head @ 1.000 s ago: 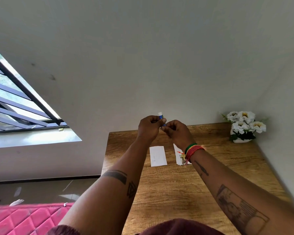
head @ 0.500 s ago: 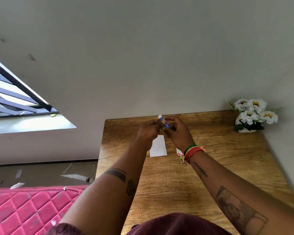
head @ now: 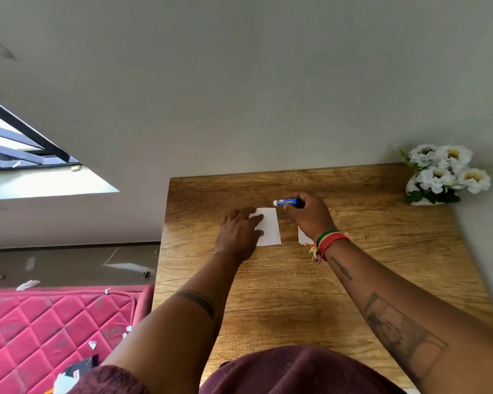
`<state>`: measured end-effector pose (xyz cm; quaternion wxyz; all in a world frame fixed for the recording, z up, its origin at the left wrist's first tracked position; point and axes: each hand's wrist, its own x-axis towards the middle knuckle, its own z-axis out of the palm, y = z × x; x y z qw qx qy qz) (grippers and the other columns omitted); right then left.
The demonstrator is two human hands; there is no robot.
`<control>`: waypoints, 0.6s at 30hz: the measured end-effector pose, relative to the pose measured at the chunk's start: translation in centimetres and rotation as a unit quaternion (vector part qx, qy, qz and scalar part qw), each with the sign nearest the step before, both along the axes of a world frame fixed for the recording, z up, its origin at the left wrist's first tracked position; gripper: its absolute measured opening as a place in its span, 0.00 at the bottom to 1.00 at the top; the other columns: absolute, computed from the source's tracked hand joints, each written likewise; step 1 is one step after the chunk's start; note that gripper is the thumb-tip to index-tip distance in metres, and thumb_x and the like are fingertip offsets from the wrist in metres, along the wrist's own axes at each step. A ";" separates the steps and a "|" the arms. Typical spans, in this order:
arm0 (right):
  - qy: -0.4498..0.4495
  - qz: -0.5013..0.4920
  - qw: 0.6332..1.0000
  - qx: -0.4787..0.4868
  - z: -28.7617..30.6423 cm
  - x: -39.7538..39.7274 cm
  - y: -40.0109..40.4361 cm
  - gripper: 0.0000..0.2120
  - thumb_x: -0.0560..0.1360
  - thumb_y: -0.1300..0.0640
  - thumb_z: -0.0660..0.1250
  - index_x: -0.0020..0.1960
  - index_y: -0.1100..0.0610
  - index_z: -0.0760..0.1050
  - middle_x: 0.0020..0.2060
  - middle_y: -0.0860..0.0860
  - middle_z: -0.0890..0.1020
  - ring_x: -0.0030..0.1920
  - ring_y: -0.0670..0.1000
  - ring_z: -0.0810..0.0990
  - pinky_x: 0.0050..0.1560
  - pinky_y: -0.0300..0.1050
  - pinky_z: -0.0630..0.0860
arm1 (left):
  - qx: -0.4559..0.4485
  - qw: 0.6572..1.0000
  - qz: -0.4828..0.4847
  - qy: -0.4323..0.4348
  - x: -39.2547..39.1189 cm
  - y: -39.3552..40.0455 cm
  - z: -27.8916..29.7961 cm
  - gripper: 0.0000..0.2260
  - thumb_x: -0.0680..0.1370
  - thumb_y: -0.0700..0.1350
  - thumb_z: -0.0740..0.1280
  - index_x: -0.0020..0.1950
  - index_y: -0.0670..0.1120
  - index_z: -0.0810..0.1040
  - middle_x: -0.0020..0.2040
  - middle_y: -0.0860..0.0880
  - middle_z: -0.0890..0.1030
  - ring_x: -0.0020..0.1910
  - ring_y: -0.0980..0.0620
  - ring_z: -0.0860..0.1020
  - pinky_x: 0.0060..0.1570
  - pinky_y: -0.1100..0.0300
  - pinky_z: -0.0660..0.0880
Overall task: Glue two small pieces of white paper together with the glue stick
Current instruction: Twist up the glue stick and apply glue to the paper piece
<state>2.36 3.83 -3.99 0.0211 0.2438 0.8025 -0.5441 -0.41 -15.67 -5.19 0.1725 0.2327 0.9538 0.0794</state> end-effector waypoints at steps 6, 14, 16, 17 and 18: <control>-0.037 0.130 0.982 0.135 -0.4 -1.2 -0.6 0.12 0.75 0.61 0.68 0.57 0.54 0.82 0.51 0.50 0.83 0.48 0.50 0.81 0.46 0.40 0.76 | -0.006 0.999 -0.036 0.000 -0.2 -0.2 -0.9 0.23 0.84 0.56 0.60 0.80 0.56 0.67 0.81 0.52 0.63 0.78 0.44 0.60 0.72 0.47 0.58; -0.021 0.257 0.918 0.301 -0.2 -2.8 -1.3 0.08 0.77 0.58 0.66 0.55 0.58 0.78 0.54 0.55 0.78 0.53 0.55 0.77 0.50 0.45 0.73 | -0.015 0.999 -0.050 0.006 -0.6 -0.1 -0.9 0.23 0.84 0.57 0.61 0.80 0.55 0.68 0.81 0.50 0.64 0.78 0.43 0.60 0.74 0.45 0.58; -0.020 0.288 0.903 0.319 0.2 -3.0 -1.5 0.09 0.78 0.58 0.66 0.57 0.58 0.77 0.57 0.55 0.77 0.54 0.54 0.77 0.51 0.44 0.71 | -0.012 0.999 -0.048 0.006 -0.6 -0.1 -0.9 0.24 0.84 0.56 0.61 0.80 0.55 0.68 0.81 0.50 0.64 0.78 0.43 0.60 0.74 0.45 0.57; -0.022 0.300 0.897 0.325 0.3 -3.0 -1.6 0.10 0.77 0.58 0.66 0.58 0.58 0.77 0.57 0.55 0.77 0.55 0.54 0.77 0.51 0.43 0.70 | -0.010 0.999 -0.047 0.006 -0.6 0.0 -0.8 0.24 0.84 0.56 0.61 0.80 0.55 0.68 0.81 0.50 0.64 0.78 0.43 0.60 0.74 0.45 0.57; -0.023 0.313 0.889 0.332 0.5 -3.0 -1.7 0.10 0.77 0.59 0.66 0.58 0.58 0.77 0.58 0.55 0.77 0.56 0.55 0.77 0.51 0.42 0.69 | -0.010 0.999 -0.046 0.006 -0.6 0.0 -0.8 0.24 0.84 0.56 0.61 0.80 0.55 0.68 0.80 0.50 0.64 0.78 0.43 0.60 0.74 0.46 0.57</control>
